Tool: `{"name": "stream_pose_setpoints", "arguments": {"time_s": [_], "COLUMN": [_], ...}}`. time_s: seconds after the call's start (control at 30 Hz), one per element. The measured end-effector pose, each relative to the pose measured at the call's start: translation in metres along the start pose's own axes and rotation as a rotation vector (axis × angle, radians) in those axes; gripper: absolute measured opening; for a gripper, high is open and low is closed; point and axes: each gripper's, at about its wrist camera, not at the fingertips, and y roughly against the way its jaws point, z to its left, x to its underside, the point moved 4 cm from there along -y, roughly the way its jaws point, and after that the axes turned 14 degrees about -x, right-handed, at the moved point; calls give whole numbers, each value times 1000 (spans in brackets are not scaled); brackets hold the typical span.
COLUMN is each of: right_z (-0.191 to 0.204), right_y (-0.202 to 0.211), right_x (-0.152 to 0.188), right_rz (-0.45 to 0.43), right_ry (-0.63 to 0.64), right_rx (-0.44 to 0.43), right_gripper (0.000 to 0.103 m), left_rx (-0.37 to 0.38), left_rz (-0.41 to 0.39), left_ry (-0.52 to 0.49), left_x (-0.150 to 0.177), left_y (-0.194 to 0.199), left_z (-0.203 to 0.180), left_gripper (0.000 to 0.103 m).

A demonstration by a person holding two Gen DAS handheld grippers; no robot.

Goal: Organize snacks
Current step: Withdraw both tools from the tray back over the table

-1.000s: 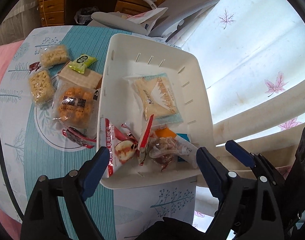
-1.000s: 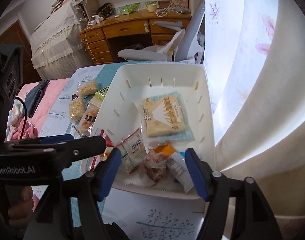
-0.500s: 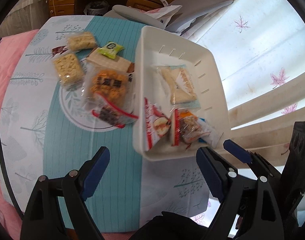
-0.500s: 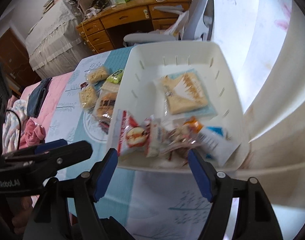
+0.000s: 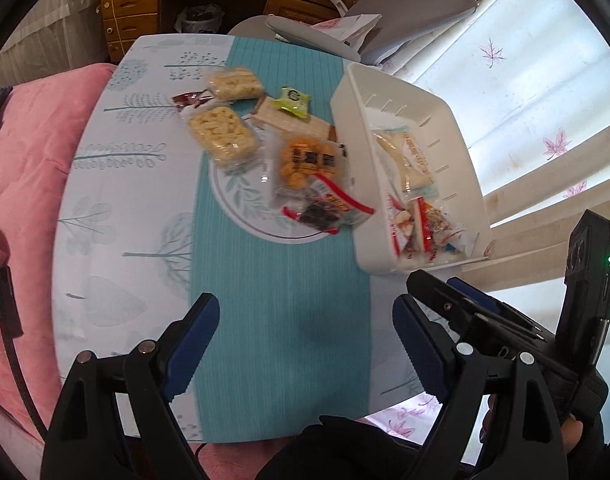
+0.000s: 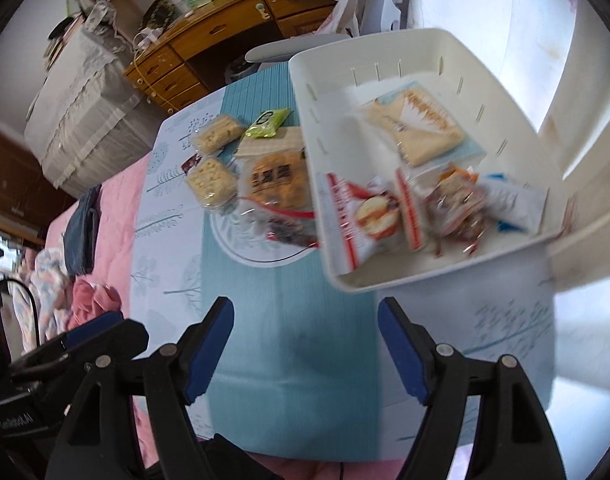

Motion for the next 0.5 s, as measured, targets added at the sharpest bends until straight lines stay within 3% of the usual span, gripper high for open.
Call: {"name": "stream_pose_setpoints", "arguments": {"time_s": [0.5], "right_z": [55], "right_y": [-56], "right_x": [30], "right_rz": [-36], "right_ry": [-251], "right_rx": [-65], "right_gripper": [79], "left_rx": [-107], "left_rz": [-29], "left_ry": [-141], "left_x": [-28], "left_y": [-3], "left_z": [92], "left_gripper": [88]}}
